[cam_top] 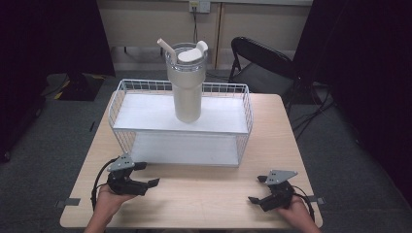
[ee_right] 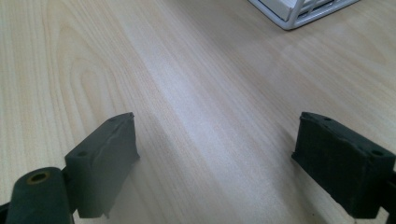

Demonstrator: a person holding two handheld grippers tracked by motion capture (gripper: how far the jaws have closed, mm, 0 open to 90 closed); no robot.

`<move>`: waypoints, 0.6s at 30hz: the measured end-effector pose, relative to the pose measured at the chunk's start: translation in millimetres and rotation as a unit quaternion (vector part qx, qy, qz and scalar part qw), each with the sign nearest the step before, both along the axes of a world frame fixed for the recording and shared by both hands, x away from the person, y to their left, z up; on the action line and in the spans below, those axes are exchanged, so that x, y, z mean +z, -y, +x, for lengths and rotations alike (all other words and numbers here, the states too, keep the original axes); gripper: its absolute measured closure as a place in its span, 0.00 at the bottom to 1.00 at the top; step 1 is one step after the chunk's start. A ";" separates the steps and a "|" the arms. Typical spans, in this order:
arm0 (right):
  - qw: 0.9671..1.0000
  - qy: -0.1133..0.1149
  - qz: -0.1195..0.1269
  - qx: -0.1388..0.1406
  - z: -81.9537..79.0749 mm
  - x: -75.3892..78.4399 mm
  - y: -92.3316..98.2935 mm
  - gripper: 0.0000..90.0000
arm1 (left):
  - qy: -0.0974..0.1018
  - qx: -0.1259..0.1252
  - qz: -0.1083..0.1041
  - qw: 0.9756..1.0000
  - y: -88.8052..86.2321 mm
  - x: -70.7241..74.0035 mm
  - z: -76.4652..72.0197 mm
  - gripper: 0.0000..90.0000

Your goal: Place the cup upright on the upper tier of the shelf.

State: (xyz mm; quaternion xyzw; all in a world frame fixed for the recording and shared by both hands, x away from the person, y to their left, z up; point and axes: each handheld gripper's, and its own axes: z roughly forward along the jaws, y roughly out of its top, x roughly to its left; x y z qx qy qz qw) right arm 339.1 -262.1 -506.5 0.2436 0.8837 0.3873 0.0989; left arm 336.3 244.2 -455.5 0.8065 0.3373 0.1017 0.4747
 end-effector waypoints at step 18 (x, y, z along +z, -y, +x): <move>1.000 0.000 0.000 0.000 0.0 0.0 0.0 0.14 | -0.009 0.008 0.023 1.000 -12.9 -16.3 -3.0 0.17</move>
